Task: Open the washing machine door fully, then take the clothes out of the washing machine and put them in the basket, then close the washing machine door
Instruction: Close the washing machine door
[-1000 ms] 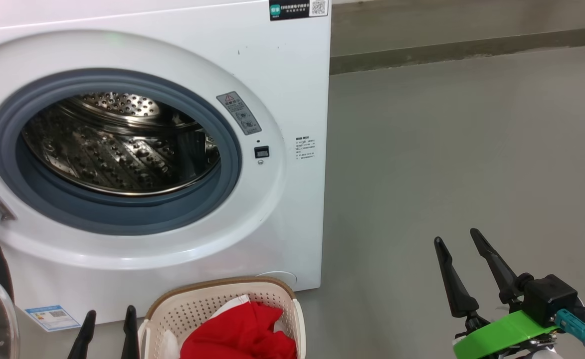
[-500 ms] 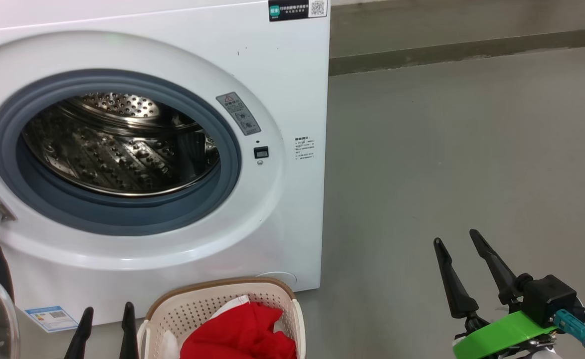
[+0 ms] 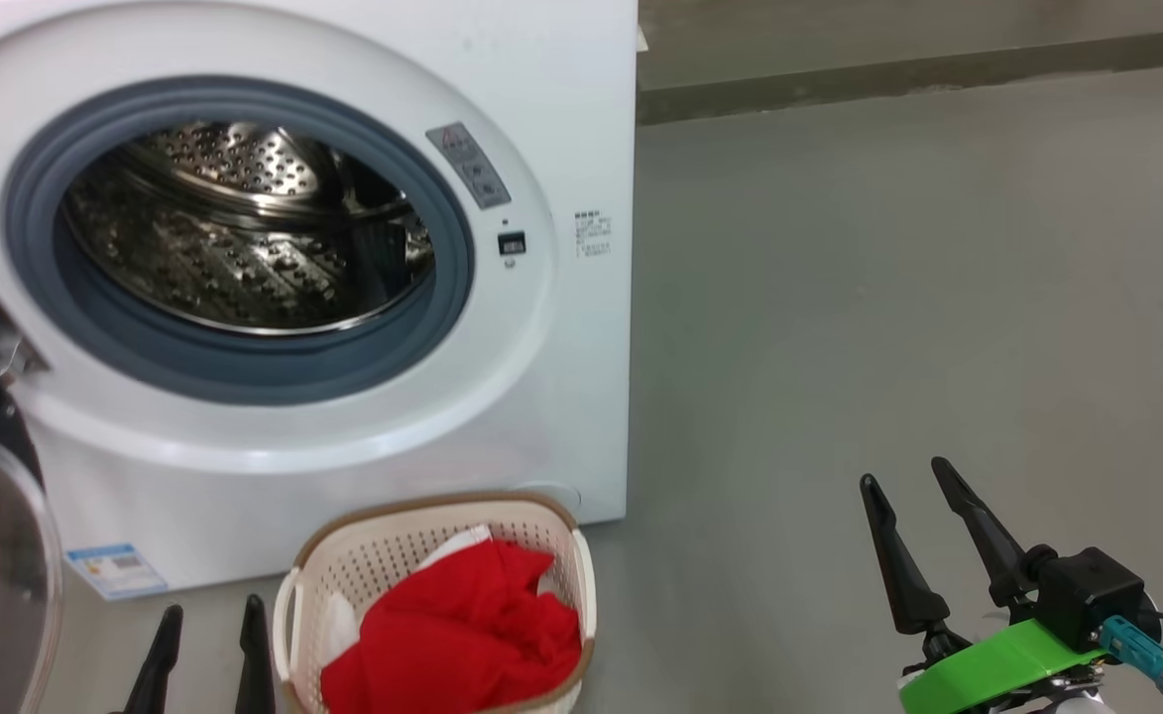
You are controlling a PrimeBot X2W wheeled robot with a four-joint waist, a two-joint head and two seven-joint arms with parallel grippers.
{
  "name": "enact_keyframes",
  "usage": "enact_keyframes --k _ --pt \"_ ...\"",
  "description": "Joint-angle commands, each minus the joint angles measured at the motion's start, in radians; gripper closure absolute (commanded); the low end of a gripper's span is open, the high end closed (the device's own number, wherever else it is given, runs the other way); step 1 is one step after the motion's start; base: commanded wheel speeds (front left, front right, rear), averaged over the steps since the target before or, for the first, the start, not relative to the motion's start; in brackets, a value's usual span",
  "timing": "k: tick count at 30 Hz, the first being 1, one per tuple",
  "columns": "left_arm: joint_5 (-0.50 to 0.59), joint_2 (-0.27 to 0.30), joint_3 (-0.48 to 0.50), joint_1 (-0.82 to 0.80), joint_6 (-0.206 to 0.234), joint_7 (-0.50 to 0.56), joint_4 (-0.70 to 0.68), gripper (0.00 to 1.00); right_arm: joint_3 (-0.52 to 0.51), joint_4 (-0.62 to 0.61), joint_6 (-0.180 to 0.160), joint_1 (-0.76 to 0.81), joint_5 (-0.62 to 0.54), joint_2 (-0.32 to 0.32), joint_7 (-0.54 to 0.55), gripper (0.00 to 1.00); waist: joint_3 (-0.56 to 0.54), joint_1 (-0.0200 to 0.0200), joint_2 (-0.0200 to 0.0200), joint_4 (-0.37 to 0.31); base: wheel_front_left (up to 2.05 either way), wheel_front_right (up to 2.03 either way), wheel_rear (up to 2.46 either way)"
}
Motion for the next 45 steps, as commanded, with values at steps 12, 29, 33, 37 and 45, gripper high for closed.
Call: enact_keyframes --k 12,29,33,37,45 --pt "0.020 0.008 0.022 -0.003 0.005 -0.012 -0.048 0.00 0.023 -0.014 0.006 -0.013 0.015 -0.007 -0.006 0.00 0.003 0.0000 0.0000 0.007 -1.13 1.13 0.00" --pt "0.030 0.008 0.016 -0.008 0.024 -0.012 -0.044 0.00 0.024 -0.011 0.006 -0.002 0.014 -0.012 -0.006 0.00 0.000 0.0000 0.0000 0.084 -0.02 0.02 0.00" --pt "0.026 0.008 0.019 -0.010 0.029 -0.012 -0.049 0.00 0.028 -0.011 0.006 0.001 0.014 -0.014 -0.006 0.00 -0.004 0.0000 0.0000 0.119 0.00 0.00 0.00" --pt "0.032 0.009 0.019 -0.006 0.035 -0.012 -0.054 0.00 0.034 -0.011 0.006 -0.001 0.015 -0.015 -0.006 0.00 -0.010 0.0000 0.0000 0.168 0.00 0.00 0.00" --pt "0.040 0.023 0.020 -0.002 0.048 -0.010 -0.067 0.00 0.050 -0.013 0.006 -0.004 0.017 -0.011 -0.006 0.00 -0.020 0.0000 0.0000 0.271 0.00 0.00 0.00"
